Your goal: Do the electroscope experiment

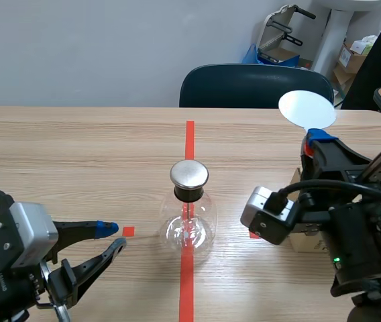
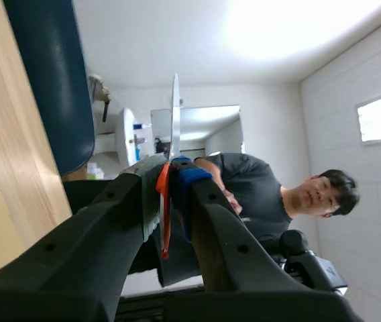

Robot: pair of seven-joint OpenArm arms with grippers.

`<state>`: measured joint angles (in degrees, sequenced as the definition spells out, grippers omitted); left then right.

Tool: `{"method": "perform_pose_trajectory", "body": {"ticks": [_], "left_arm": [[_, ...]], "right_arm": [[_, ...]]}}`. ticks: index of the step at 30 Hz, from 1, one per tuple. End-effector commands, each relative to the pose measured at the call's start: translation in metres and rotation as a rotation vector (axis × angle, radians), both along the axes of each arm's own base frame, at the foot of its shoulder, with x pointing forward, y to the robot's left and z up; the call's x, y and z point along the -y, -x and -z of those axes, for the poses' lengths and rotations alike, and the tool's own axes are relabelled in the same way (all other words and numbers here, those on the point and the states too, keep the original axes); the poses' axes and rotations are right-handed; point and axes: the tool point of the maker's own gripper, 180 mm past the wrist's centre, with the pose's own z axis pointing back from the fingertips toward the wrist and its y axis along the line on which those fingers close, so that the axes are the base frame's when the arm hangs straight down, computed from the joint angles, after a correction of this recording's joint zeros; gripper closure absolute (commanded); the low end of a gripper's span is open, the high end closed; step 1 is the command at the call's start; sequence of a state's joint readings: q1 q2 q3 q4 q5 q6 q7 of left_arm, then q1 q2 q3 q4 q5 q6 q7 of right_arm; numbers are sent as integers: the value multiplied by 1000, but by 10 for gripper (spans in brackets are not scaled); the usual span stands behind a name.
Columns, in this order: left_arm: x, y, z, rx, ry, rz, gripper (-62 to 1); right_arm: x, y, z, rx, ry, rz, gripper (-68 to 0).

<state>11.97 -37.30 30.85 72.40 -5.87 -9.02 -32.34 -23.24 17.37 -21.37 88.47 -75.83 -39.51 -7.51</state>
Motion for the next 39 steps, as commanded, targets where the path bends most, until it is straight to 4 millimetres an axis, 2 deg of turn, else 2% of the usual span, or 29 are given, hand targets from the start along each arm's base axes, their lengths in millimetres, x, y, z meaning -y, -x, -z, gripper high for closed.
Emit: {"method": "perform_pose_trajectory", "body": {"ticks": [1,11,17,23,39], "left_arm": [[8,-5,-8,20,39,-1,-159],[21,-17,19,-9,33,-24,-130],[22,-26,31,-23,35,-59,-99],[24,-34,35,-20,37,-85,-86],[23,-39,40,-31,36,-98,-87]], "right_arm": [[0,-5,-12,43,6,-6,-10],[-20,-2,5,-42,10,13,-10],[-23,0,8,-50,32,24,-10],[-16,-5,17,-81,58,54,-10],[-14,-8,20,-85,66,60,-10]]}}
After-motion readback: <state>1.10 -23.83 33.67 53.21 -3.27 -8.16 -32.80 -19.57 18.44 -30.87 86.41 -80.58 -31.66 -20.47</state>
